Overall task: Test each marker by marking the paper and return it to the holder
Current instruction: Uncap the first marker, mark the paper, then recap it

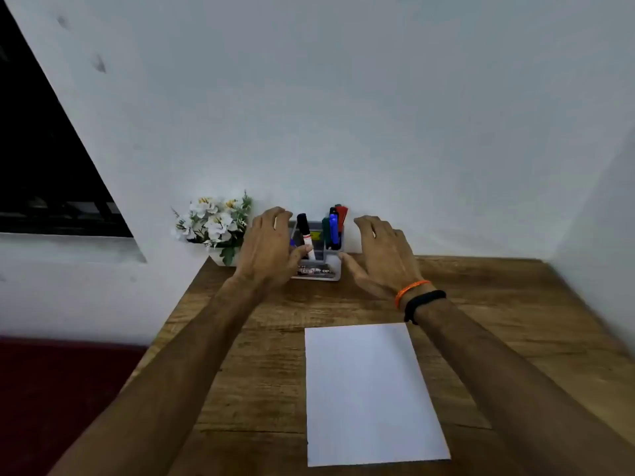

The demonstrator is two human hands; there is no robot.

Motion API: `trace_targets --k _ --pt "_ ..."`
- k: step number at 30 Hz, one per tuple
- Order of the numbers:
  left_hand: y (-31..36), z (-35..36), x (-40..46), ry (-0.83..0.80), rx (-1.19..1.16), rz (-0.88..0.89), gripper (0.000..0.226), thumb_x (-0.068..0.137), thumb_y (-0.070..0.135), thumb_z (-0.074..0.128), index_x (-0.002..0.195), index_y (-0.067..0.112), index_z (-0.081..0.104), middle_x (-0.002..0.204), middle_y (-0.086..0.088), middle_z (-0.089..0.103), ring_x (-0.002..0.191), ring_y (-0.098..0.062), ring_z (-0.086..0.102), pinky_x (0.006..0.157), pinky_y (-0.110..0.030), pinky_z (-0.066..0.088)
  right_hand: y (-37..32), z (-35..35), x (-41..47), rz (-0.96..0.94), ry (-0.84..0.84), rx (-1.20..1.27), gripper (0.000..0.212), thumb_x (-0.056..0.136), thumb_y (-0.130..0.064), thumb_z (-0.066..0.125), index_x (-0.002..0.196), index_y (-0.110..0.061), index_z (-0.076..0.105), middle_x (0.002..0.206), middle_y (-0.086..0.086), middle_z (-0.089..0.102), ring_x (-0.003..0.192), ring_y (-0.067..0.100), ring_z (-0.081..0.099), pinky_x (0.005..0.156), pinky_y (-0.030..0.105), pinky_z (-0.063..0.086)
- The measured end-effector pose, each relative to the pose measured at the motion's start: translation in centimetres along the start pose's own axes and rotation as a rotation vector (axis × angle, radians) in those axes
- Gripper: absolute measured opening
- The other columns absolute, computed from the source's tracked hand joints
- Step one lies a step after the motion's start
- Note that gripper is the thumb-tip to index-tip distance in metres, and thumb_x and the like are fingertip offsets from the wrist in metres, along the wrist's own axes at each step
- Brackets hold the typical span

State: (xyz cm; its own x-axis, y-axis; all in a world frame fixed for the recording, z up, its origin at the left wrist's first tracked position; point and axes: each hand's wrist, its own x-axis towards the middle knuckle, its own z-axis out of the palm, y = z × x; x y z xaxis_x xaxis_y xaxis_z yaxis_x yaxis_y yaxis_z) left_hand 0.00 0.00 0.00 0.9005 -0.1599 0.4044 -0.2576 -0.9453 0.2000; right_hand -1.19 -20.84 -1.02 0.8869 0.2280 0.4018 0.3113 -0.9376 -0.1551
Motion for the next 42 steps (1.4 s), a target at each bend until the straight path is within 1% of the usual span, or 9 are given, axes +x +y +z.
trace_targets --k 10,15,21,25,27,30,34,39,42 --pt "-1.6 3.5 -0.1 0.113 -0.117 -0.070 0.039 0.094 0.029 0.059 0.126 0.011 0.046 0.107 -0.011 0.063 0.092 -0.021 0.055 0.083 -0.036 0.047 -0.7 6.1 0.1 -0.056 0.083 -0.059 0.059 0.095 -0.051 0.047 0.135 -0.008 0.045 0.134 0.013 0.052 0.120 0.026 0.050 0.100 0.041 0.044" --pt "-1.1 1.9 0.0 0.124 -0.194 -0.089 0.026 0.094 0.022 0.059 0.115 0.009 0.051 0.095 -0.010 0.065 0.085 -0.025 0.061 0.078 -0.042 0.054 -1.3 6.0 -0.6 -0.022 0.164 -0.019 0.054 0.094 -0.047 0.051 0.132 -0.008 0.047 0.132 0.012 0.052 0.119 0.025 0.050 0.098 0.040 0.044" --pt "-0.1 -2.7 -1.0 0.289 -0.223 -0.008 0.020 0.095 0.024 0.058 0.109 0.011 0.053 0.082 -0.001 0.055 0.071 -0.017 0.050 0.064 -0.030 0.036 -2.4 4.0 -1.8 -0.036 0.284 0.056 0.040 0.093 -0.044 0.054 0.116 -0.011 0.055 0.114 0.008 0.057 0.102 0.023 0.054 0.086 0.038 0.050" --pt "0.5 -4.4 -3.4 0.385 -0.403 -0.071 0.019 0.095 0.029 0.059 0.105 0.014 0.053 0.078 0.002 0.057 0.063 -0.012 0.050 0.053 -0.021 0.034 -4.1 2.7 -3.8 0.026 0.311 0.261 0.031 0.092 -0.051 0.055 0.095 -0.021 0.061 0.079 -0.004 0.067 0.074 0.016 0.061 0.067 0.032 0.052" --pt "1.0 -3.9 -5.0 0.393 -0.580 -0.158 0.022 0.093 0.029 0.061 0.107 0.013 0.057 0.088 -0.001 0.063 0.073 -0.012 0.057 0.059 -0.016 0.041 -5.3 2.6 -5.2 0.078 0.278 0.404 0.034 0.091 -0.054 0.056 0.090 -0.021 0.064 0.070 -0.005 0.066 0.066 0.014 0.061 0.061 0.029 0.051" --pt "1.7 -2.0 -7.5 0.335 -0.865 -0.295 0.018 0.093 0.030 0.062 0.104 0.016 0.059 0.095 -0.001 0.068 0.087 -0.018 0.067 0.077 -0.035 0.056 -6.9 2.9 -7.3 0.162 0.189 0.743 0.038 0.092 -0.052 0.058 0.087 -0.017 0.070 0.070 0.002 0.069 0.061 0.012 0.058 0.055 0.024 0.045" --pt "3.1 0.4 -11.2 0.204 -1.166 -0.443 0.023 0.095 0.023 0.059 0.110 0.006 0.063 0.088 -0.003 0.070 0.076 -0.014 0.068 0.061 -0.027 0.054 -8.6 3.0 -9.9 0.351 0.018 1.372 0.035 0.090 -0.048 0.063 0.084 -0.016 0.076 0.070 0.001 0.070 0.055 0.010 0.055 0.049 0.022 0.043" --pt "3.6 1.7 -13.7 0.050 -1.361 -0.476 0.017 0.093 0.019 0.062 0.106 0.008 0.066 0.092 -0.007 0.070 0.079 -0.015 0.065 0.066 -0.030 0.056 -8.1 3.5 -11.4 0.400 0.052 1.514 0.029 0.090 -0.038 0.067 0.084 -0.010 0.072 0.067 -0.001 0.062 0.056 0.011 0.051 0.050 0.024 0.042" --pt "3.2 1.4 -13.9 -0.017 -1.220 -0.303 0.014 0.090 0.015 0.066 0.103 0.010 0.067 0.091 -0.003 0.069 0.078 -0.013 0.064 0.067 -0.028 0.057 -7.0 3.2 -11.7 0.346 0.066 1.485 0.023 0.092 -0.028 0.067 0.085 -0.006 0.072 0.067 0.000 0.064 0.055 0.011 0.051 0.050 0.023 0.040"
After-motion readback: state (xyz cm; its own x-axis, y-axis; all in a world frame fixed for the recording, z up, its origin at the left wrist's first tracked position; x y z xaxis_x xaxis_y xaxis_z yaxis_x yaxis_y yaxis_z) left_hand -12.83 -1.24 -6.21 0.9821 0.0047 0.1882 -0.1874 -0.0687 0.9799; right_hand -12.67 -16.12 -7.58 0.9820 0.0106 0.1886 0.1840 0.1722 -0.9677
